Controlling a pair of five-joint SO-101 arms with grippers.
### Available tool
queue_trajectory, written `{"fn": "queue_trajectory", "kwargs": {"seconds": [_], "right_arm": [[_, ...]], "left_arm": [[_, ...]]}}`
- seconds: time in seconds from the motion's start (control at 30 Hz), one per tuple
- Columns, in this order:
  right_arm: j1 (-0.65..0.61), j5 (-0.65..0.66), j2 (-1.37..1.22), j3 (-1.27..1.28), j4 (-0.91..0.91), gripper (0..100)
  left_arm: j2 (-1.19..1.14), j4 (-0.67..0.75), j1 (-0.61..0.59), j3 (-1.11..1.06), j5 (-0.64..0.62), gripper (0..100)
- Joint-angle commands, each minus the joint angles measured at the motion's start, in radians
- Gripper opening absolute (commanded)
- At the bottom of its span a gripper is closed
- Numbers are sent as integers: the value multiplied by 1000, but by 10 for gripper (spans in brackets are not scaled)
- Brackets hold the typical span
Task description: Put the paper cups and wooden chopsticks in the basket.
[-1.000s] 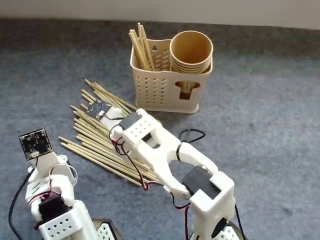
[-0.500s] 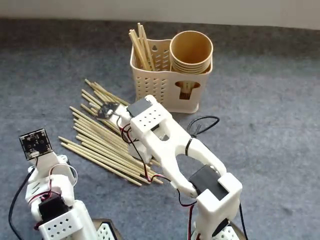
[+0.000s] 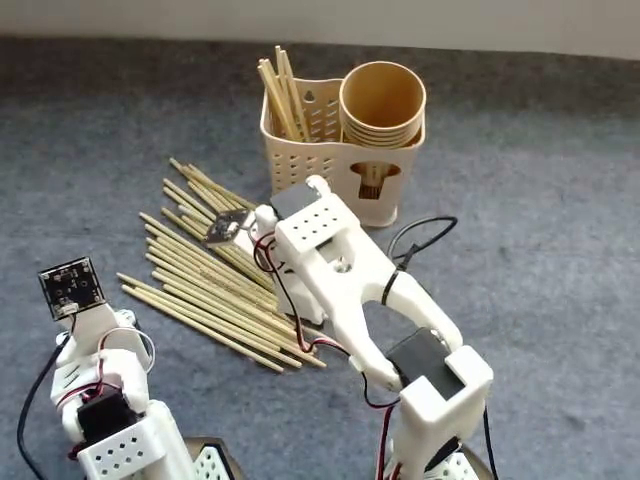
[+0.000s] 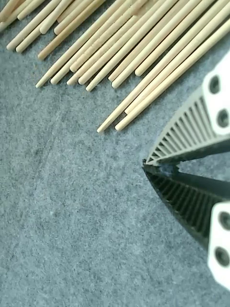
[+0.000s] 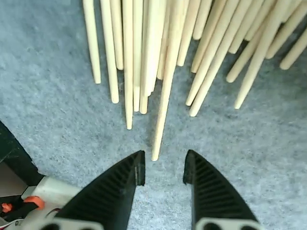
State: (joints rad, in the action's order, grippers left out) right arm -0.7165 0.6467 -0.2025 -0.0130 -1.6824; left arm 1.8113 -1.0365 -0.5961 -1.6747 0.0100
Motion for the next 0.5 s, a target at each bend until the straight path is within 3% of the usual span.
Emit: {"fn": "queue_trajectory", "kwargs": {"seconds": [0.0, 0.47], "right_arm": [[-36, -48, 61, -53, -12, 152], [-134, -247, 58, 59, 450, 115]], "left_arm": [[13, 17, -8, -21, 8, 11], [13, 17, -8, -21, 8, 11]]}}
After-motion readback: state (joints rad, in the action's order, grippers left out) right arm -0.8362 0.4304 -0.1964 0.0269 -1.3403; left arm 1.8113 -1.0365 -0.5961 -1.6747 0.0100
